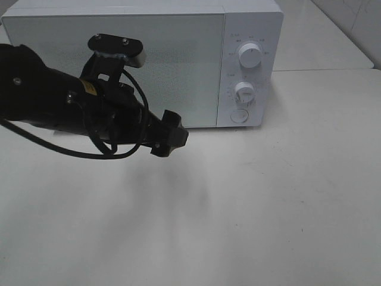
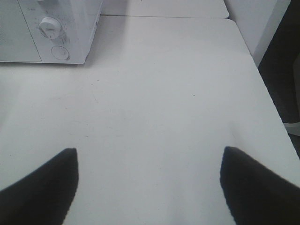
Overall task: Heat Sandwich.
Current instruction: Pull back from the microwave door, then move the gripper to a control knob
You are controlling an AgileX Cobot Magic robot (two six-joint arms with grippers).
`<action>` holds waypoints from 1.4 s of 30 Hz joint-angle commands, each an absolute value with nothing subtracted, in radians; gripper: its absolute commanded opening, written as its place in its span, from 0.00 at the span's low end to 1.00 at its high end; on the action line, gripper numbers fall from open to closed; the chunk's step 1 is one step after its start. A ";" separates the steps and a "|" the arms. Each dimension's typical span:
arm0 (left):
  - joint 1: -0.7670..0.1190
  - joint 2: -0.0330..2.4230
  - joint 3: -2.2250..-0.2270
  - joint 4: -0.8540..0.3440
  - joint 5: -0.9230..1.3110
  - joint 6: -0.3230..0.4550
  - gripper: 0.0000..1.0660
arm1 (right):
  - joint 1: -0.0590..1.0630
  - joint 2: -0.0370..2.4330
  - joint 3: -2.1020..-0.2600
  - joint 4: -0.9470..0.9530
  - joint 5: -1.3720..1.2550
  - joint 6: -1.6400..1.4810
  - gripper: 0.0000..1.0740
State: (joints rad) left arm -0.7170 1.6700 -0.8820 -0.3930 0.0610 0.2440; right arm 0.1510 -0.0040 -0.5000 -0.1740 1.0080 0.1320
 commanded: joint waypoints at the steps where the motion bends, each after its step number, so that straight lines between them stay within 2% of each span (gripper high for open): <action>1: -0.722 1.623 -0.881 -0.354 0.173 0.248 0.93 | 0.143 -0.031 -0.499 -0.173 0.996 0.128 0.70; 2: -0.722 1.623 -0.881 -0.354 0.173 0.248 0.93 | 0.143 -0.031 -0.499 -0.173 0.996 0.128 0.70; 6: -0.718 1.544 -0.883 -0.327 0.403 0.231 0.93 | 0.143 -0.031 -0.499 -0.173 0.996 0.128 0.70; 9: -0.715 1.526 -0.883 -0.324 0.433 0.215 0.93 | 0.143 -0.031 -0.499 -0.173 0.996 0.128 0.70; 11: -0.674 1.507 -0.885 -0.322 0.503 0.168 0.93 | 0.143 -0.031 -0.499 -0.173 0.996 0.128 0.70; 12: -0.674 1.507 -0.885 -0.322 0.503 0.168 0.93 | 0.143 -0.031 -0.499 -0.173 0.996 0.128 0.70; 15: -0.604 1.487 -0.886 -0.321 0.605 0.142 0.93 | 0.143 -0.031 -0.499 -0.173 0.996 0.128 0.70; 16: -0.553 1.475 -0.886 -0.322 0.668 0.142 0.93 | 0.143 -0.031 -0.499 -0.173 0.996 0.128 0.70; 17: -0.553 1.475 -0.886 -0.322 0.668 0.142 0.93 | 0.143 -0.031 -0.499 -0.173 0.996 0.128 0.70; 19: -0.493 1.459 -0.886 -0.321 0.729 0.142 0.93 | 0.143 -0.031 -0.499 -0.173 0.996 0.128 0.70; 20: -0.435 1.434 -0.886 -0.320 0.788 0.139 0.93 | 0.143 -0.031 -0.499 -0.173 0.996 0.128 0.70; 22: -0.411 1.419 -0.886 -0.321 0.814 0.137 0.93 | 0.143 -0.031 -0.499 -0.173 0.996 0.128 0.70; 24: -0.327 1.371 -0.886 -0.321 0.878 0.136 0.93 | 0.143 -0.031 -0.499 -0.173 0.996 0.128 0.70; 26: -0.298 1.355 -0.886 -0.320 0.894 0.136 0.93 | 0.143 -0.031 -0.499 -0.173 0.996 0.128 0.70; 29: -0.190 1.279 -0.886 -0.316 0.974 0.130 0.93 | 0.143 -0.031 -0.499 -0.173 0.996 0.128 0.70; 30: -0.190 1.279 -0.886 -0.316 0.974 0.130 0.93 | 0.143 -0.031 -0.499 -0.173 0.996 0.128 0.70; 34: -0.076 1.183 -0.886 -0.259 1.091 0.112 0.93 | 0.143 -0.031 -0.499 -0.173 0.996 0.128 0.70; 38: -0.008 1.094 -0.885 -0.225 1.154 0.105 0.93 | 0.143 -0.031 -0.499 -0.173 0.996 0.128 0.70; 42: 0.022 0.982 -0.855 -0.221 1.167 0.105 0.92 | 0.143 -0.031 -0.499 -0.173 0.996 0.128 0.70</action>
State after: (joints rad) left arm 0.0130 1.0280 -0.8720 -0.2240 1.1520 0.1100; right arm 0.1510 -0.0040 -0.5000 -0.1740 1.0080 0.1320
